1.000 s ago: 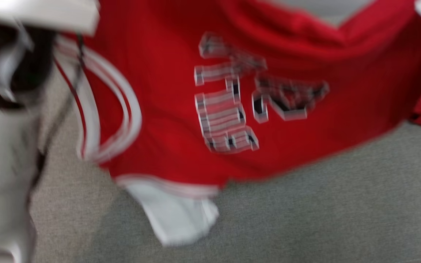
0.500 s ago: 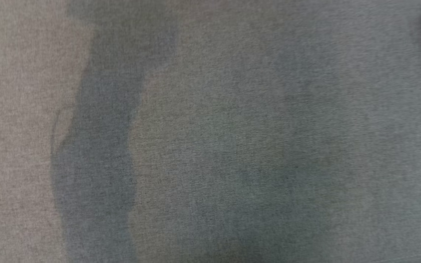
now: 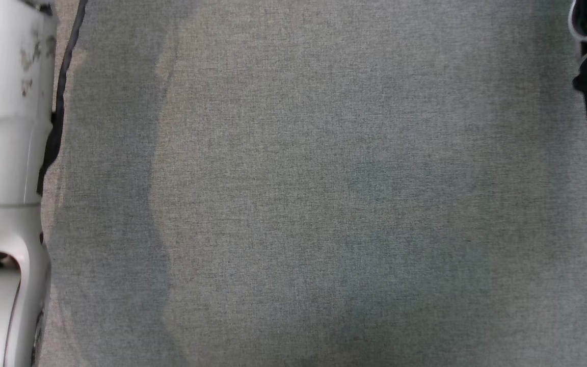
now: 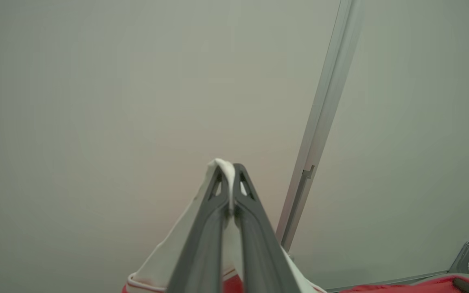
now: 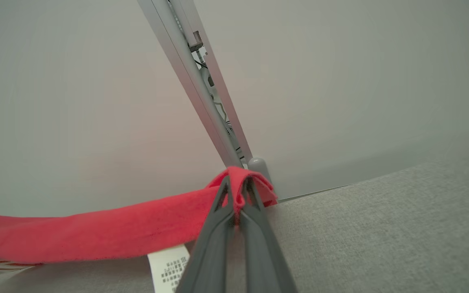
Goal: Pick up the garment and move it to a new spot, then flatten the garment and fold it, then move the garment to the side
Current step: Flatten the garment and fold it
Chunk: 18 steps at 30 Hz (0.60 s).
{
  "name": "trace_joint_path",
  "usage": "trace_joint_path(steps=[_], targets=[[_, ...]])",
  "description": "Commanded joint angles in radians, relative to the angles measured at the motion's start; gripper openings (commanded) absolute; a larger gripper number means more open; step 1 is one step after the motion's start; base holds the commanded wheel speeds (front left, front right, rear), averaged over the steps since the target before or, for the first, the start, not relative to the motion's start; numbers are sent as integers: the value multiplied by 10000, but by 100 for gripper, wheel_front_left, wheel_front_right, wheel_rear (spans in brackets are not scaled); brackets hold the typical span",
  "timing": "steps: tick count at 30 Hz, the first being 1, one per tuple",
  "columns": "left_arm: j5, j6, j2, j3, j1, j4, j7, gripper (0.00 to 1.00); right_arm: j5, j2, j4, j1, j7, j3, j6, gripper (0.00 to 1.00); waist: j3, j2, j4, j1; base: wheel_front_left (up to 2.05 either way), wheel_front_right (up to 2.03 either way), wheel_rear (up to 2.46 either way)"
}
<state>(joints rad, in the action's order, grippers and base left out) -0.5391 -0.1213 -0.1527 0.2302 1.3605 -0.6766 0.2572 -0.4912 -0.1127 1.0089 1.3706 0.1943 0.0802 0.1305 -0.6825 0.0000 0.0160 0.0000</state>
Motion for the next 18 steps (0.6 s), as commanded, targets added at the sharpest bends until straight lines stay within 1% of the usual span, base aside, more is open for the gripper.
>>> trace_joint_path(steps=[1, 3, 7, 11, 15, 18], targets=[[-53, -42, -124, -47, -221, 203, 65, 0, -250, -121, -123, -224, 44, 129, 5, 0, 69, 0, -54, 0, 0, 0, 0], [-243, -73, -262, -24, -914, 703, 71, 0, -816, -141, -364, -685, -51, 546, 5, 0, 189, 0, -134, 0, 0, 0, 0], [-639, -82, -650, -158, -2393, 2001, 77, 0, -1945, -459, -1162, -1761, -25, 1327, 5, 0, 542, 0, -276, 0, 0, 0, 0], [-1163, -75, -784, -309, -4287, 3449, 15, 0, -3110, -762, -2150, -2969, 151, 1847, 5, 0, 986, 0, -311, 0, 0, 0, 0], [-1518, 180, -710, -384, -6408, 4832, -26, 0, -4131, -1091, -3181, -4358, 404, 2175, 5, 0, 1552, 0, -247, 0, 0, 0, 0], [-1870, 318, -635, -477, -7890, 5523, -50, 0, -4583, -1251, -3817, -5399, 579, 2314, 5, 0, 1995, 0, -213, 0, 0, 0, 0]])
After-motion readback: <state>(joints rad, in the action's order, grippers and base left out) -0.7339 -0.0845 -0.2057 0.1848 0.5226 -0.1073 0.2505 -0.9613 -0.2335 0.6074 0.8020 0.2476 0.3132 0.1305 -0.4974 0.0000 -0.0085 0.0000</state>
